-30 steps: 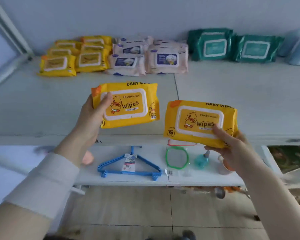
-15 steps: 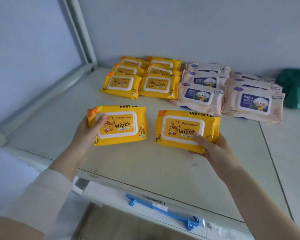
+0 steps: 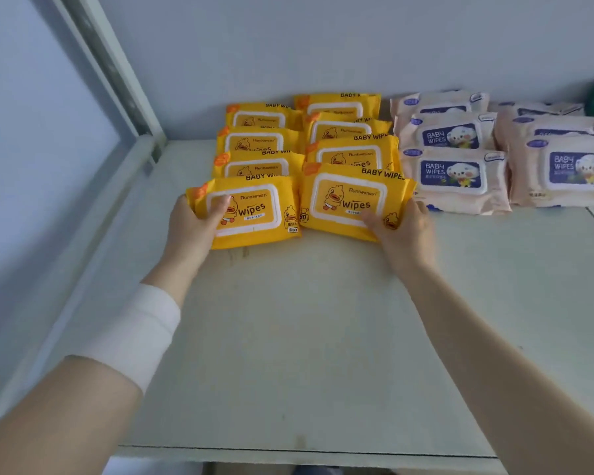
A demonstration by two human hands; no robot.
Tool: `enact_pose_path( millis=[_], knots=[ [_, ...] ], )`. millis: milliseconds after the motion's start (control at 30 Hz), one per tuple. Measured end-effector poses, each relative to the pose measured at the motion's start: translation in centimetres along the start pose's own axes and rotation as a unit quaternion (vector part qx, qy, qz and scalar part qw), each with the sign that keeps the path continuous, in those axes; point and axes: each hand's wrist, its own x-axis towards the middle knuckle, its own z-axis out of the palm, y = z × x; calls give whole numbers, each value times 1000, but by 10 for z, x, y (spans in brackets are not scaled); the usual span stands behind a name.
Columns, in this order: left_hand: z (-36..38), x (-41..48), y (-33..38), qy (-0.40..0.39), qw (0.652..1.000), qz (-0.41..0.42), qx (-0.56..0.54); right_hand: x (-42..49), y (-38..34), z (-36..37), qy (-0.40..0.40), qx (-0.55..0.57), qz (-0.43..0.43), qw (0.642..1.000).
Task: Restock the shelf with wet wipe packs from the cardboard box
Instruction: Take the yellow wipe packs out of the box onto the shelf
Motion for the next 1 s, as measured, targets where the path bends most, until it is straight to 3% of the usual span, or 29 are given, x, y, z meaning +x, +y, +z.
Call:
enact_pose_path(
  millis=[133,233,367,533,667,833,1000],
  knots=[
    [7,-6,16,81,987,19,138,2,-4,-3,22,-66,10,998],
    [24,-26,46,57,952,187,236,-4,7,-24,2,-105,-25,994],
    [92,-61,119,-105,843,362,383,-12,44,-97,-43,-221,-61,972],
    [222,-172,235,-310,661,427,534,-42,122,-260,-93,-389,-31,916],
    [328,-296,308,-424,539,464,561,-96,208,-397,-159,-454,101,871],
    [448,-444,359,-482,442,530,539,-180,319,-538,-170,-421,279,846],
    [551,-568,365,-524,343,580,521,-264,435,-630,-161,-368,431,808]
  ],
)
